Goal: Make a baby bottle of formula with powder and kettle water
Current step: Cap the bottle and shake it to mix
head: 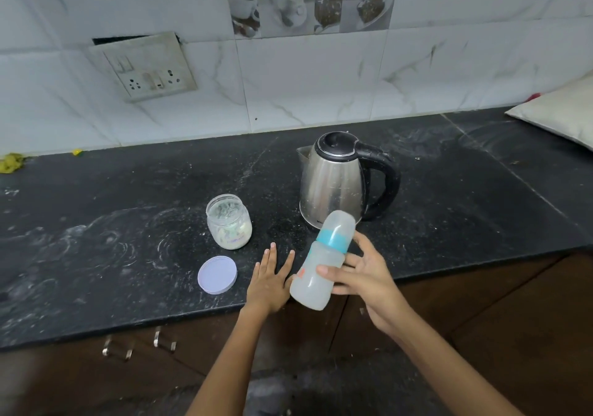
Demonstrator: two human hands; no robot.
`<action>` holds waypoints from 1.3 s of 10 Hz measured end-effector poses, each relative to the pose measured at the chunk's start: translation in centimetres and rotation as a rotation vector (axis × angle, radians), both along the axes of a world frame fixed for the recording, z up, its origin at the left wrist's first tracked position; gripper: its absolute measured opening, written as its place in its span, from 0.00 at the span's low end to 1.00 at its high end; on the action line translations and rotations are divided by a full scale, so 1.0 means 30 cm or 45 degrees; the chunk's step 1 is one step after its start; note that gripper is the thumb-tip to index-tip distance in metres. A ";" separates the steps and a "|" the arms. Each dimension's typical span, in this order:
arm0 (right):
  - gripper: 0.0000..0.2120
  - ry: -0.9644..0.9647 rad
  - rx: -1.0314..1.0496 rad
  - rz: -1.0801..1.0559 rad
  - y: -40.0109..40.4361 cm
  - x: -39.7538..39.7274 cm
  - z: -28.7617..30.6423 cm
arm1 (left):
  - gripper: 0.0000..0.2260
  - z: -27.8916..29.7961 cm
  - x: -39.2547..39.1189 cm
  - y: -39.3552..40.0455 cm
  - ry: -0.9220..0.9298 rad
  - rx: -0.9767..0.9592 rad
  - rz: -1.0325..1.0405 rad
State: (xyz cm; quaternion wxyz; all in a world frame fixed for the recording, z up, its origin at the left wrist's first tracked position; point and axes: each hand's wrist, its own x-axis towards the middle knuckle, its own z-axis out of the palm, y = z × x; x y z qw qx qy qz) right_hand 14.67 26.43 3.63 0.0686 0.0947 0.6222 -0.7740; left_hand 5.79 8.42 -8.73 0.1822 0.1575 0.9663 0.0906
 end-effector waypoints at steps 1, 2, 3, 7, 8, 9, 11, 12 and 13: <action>0.34 -0.064 -0.109 0.042 0.012 -0.008 0.025 | 0.28 -0.001 0.002 0.000 0.020 0.025 0.017; 0.21 -0.116 -0.295 0.069 0.026 -0.008 0.038 | 0.27 0.001 0.007 0.000 0.021 0.069 0.033; 0.17 -0.156 -0.468 0.048 0.031 -0.011 0.051 | 0.26 0.001 0.006 0.002 0.020 0.078 0.035; 0.24 -0.272 -0.435 -0.021 0.073 0.036 0.051 | 0.25 -0.022 -0.006 0.003 0.034 0.043 0.048; 0.20 -0.205 -0.305 0.027 0.101 0.044 0.055 | 0.25 -0.020 -0.007 0.003 0.025 0.047 0.048; 0.26 -0.079 -0.080 0.072 0.115 0.046 0.065 | 0.26 -0.016 -0.006 0.003 0.018 0.044 0.050; 0.23 0.019 0.125 0.044 0.081 0.052 0.055 | 0.26 -0.010 -0.004 0.005 0.012 0.035 0.044; 0.19 -0.025 -0.040 0.059 0.065 0.051 0.043 | 0.26 -0.007 -0.003 0.005 0.008 0.033 0.045; 0.17 -0.135 -0.225 0.078 0.073 0.050 0.037 | 0.26 -0.007 -0.003 0.005 0.008 0.033 0.048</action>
